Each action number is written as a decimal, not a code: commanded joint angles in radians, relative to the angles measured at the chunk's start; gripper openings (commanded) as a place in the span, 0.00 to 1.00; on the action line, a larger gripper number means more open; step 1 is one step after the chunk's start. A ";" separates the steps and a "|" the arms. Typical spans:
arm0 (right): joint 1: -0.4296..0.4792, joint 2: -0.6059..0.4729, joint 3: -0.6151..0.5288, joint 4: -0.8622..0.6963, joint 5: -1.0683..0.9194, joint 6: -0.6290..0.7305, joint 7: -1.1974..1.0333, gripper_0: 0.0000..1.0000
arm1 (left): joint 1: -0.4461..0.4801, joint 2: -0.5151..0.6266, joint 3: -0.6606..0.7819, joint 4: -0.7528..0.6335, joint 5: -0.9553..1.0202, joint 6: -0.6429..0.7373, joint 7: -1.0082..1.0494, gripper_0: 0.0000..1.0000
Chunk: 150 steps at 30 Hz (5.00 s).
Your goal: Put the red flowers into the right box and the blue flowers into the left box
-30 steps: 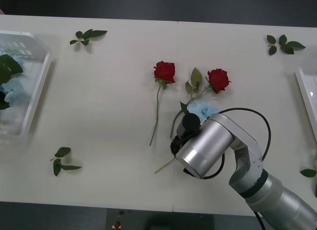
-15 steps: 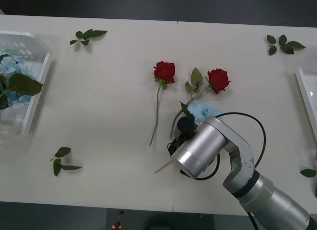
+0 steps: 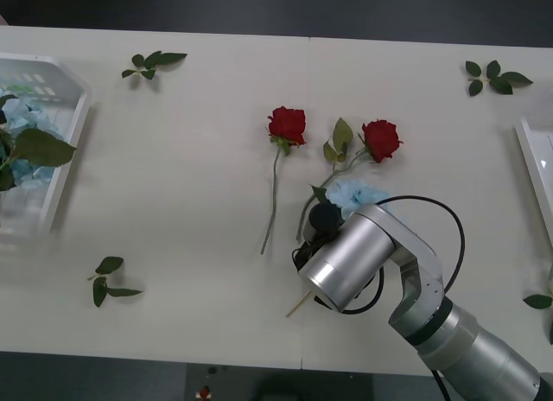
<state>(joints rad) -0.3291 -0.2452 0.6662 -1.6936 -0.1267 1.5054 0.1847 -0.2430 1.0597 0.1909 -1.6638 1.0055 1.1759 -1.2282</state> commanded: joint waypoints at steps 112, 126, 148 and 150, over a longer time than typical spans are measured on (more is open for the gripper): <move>-0.183 -0.103 -0.758 -0.385 -1.444 -0.185 1.328 1.00 | -0.297 -0.442 -0.447 -0.637 0.217 -0.110 0.205 0.00; -0.183 -0.103 -0.758 -0.385 -1.444 -0.185 1.328 1.00 | -0.285 -0.359 -0.315 -0.606 0.232 -0.107 0.239 0.00; -0.160 -0.307 -0.769 -0.428 -1.311 -0.205 1.070 1.00 | 0.177 -0.096 0.236 -0.361 0.243 -0.101 0.159 0.00; -0.156 -0.332 -0.758 -0.429 -1.263 -0.205 0.990 1.00 | 0.243 -0.073 0.283 -0.320 0.234 -0.101 0.098 0.00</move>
<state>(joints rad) -0.4930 -0.5426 -0.0969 -2.0873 -1.4270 1.3049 1.2638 -0.0583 0.9340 0.4299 -2.0109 1.2487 1.0787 -1.0300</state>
